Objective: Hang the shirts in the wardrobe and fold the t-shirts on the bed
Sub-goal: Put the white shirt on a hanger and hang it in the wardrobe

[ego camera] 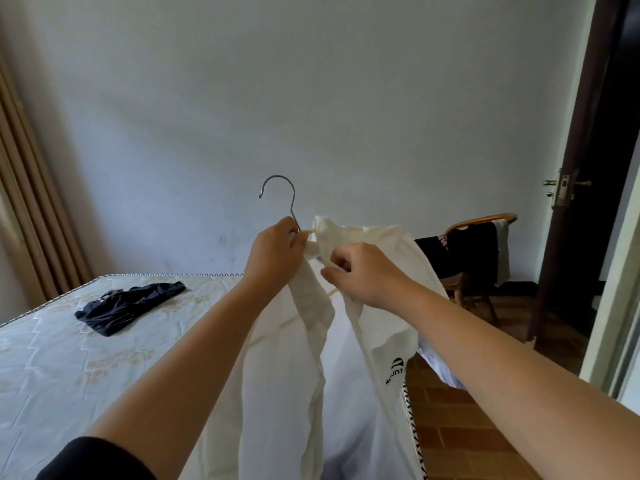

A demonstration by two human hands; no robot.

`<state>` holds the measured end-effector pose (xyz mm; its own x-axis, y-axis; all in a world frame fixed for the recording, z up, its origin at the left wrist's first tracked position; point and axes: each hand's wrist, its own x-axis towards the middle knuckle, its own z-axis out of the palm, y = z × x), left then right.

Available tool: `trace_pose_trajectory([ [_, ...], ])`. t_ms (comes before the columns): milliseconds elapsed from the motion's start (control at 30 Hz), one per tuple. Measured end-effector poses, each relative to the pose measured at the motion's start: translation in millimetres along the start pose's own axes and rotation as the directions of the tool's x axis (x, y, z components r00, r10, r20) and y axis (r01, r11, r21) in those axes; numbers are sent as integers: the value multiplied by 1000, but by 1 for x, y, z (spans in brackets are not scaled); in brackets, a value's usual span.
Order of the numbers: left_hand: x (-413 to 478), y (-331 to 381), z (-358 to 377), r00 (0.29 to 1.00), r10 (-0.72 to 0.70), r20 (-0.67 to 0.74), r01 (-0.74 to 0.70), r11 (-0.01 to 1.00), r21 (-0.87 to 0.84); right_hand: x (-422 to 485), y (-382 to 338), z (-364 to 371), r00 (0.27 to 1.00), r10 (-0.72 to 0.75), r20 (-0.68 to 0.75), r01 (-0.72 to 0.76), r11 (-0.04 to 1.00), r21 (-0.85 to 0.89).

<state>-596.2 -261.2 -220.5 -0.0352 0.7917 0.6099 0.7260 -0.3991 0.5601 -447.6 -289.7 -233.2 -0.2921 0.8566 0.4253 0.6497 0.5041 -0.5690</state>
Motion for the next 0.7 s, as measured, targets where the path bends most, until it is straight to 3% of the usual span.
trace_pose_trajectory([
  [133, 14, 11, -14, 993, 81, -86, -76, 995, 60, 2, -16, -7, 996, -54, 67, 45, 991, 128],
  [200, 19, 17, -20, 980, 135, -144, -124, 989, 85, 5, -20, -12, 994, -67, 86, 58, 992, 109],
  [333, 23, 24, -24, 958, 218, -187, -202, 974, 100, 7, -22, -18, 984, -88, 156, 124, 964, -235],
  [400, 24, 22, -26, 954, 224, -197, -207, 973, 102, 7, -20, -27, 972, -233, -39, 211, 929, -303],
  [467, 24, 19, -29, 956, 211, -203, -198, 977, 83, 11, -14, -44, 846, -432, -313, 295, 868, -400],
  [500, 24, 18, -30, 958, 205, -200, -196, 978, 65, 14, -10, -53, 792, -477, -381, 259, 828, -497],
  [533, 24, 18, -32, 959, 208, -194, -202, 978, 49, 18, -7, -61, 796, -458, -396, 170, 797, -580],
  [600, 22, 19, -33, 953, 239, -188, -236, 971, 35, 22, 0, -71, 905, -294, -306, 19, 749, -663],
  [700, 21, 22, -35, 940, 287, -183, -278, 958, 74, 23, 7, -72, 962, -135, -236, 2, 872, -490],
])
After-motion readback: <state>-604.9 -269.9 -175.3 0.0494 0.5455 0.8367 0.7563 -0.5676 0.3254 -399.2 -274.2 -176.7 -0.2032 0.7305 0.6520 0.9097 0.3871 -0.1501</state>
